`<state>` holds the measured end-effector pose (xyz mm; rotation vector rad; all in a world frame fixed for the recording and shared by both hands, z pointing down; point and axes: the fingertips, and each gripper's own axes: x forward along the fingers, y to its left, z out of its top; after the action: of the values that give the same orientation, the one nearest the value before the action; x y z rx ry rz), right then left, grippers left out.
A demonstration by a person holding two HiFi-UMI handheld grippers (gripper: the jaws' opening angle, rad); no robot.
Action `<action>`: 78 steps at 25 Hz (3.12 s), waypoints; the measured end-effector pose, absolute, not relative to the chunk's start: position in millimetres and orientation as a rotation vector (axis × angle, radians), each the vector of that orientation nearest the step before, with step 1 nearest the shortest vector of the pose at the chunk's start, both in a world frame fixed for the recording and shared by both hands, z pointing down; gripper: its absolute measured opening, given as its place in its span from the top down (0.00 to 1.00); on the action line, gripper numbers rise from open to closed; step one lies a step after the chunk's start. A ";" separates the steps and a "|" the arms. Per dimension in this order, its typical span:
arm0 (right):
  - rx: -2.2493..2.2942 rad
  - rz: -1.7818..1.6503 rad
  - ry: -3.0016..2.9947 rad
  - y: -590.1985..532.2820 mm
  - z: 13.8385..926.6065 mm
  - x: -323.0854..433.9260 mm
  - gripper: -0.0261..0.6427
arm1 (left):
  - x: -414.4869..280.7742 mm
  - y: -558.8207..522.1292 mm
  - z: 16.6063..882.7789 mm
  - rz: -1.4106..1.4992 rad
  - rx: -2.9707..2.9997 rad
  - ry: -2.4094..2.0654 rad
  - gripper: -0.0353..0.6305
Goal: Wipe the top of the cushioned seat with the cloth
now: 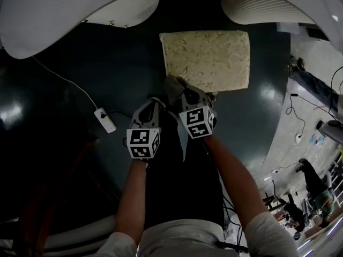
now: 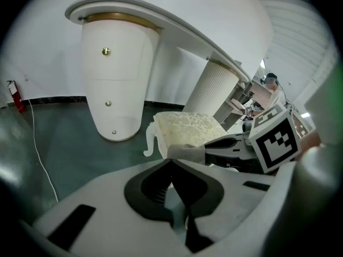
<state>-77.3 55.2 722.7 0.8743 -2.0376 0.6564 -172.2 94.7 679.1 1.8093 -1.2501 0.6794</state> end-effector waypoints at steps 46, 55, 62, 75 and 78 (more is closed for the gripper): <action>1.063 0.797 -1.876 25.8 733.8 176.9 0.94 | 26.2 35.3 685.7 0.733 1.838 -1.165 0.93; 1.080 0.820 -1.856 15.8 732.5 230.7 0.94 | 76.6 16.8 672.5 0.745 1.869 -1.146 0.93; 1.169 0.868 -1.811 1.8 717.3 264.4 0.94 | 99.5 4.0 660.7 0.746 1.915 -1.114 0.93; 1.346 0.633 -1.745 -41.8 683.0 271.7 0.94 | 85.0 4.8 667.6 0.726 1.908 -1.078 0.93; 1.303 0.634 -1.734 -42.4 690.2 255.7 0.94 | 75.5 2.4 664.8 0.715 1.914 -1.071 0.93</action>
<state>255.7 -42.4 690.2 1.3028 -1.7341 0.6343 75.5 2.4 664.8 1.9144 -1.0711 0.7152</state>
